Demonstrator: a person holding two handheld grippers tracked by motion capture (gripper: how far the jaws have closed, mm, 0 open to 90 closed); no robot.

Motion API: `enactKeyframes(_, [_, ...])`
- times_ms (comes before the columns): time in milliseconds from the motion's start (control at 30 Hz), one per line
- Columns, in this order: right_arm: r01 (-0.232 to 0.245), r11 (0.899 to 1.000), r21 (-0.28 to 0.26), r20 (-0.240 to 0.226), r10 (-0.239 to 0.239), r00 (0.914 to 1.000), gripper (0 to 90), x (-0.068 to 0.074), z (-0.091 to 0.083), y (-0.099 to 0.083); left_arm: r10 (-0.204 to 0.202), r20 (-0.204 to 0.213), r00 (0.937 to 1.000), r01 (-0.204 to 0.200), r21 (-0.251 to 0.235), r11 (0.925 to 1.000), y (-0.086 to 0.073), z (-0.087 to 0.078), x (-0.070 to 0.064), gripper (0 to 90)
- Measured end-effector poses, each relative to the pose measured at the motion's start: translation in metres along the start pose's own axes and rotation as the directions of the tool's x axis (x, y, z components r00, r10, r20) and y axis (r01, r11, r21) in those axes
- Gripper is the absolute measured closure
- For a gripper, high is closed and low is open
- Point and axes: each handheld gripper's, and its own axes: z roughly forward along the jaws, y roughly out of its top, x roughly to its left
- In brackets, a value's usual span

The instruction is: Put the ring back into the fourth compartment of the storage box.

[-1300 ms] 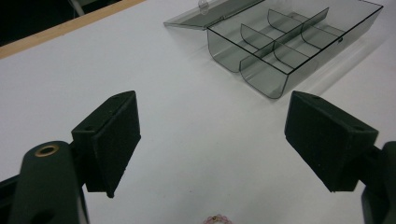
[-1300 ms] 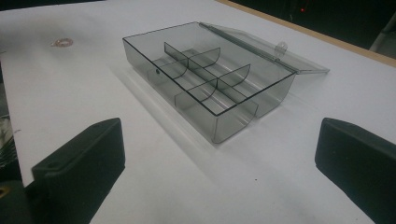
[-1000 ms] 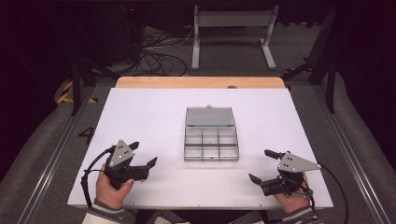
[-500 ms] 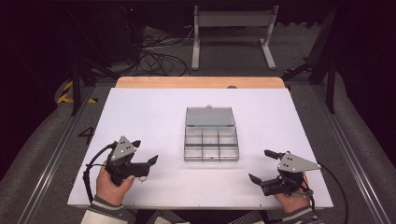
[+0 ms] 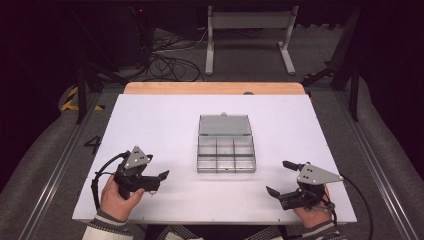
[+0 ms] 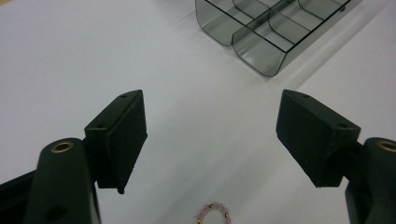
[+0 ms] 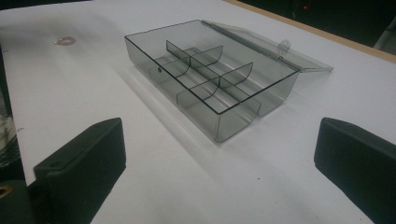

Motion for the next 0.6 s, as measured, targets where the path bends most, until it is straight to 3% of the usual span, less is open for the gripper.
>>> enactKeyframes(200, [0.001,1.0,0.0,-0.002,-0.001,1.0,2.7,0.0,0.0,0.0,0.026,-0.013,0.9996,-0.026,0.058,0.998,0.0,0.004,-0.003,26.2])
enactKeyframes(467, [0.001,1.0,0.002,-0.006,-0.001,1.0,2.8,0.0,0.0,0.0,0.024,-0.003,0.9997,-0.023,0.117,0.9929,-0.001,0.007,0.001,31.1])
enactKeyframes(600, [-0.002,1.0,0.001,-0.009,0.002,1.0,2.9,0.0,0.001,0.0,0.017,-0.014,0.9998,-0.014,0.165,0.9863,-0.004,0.012,0.005,35.8])
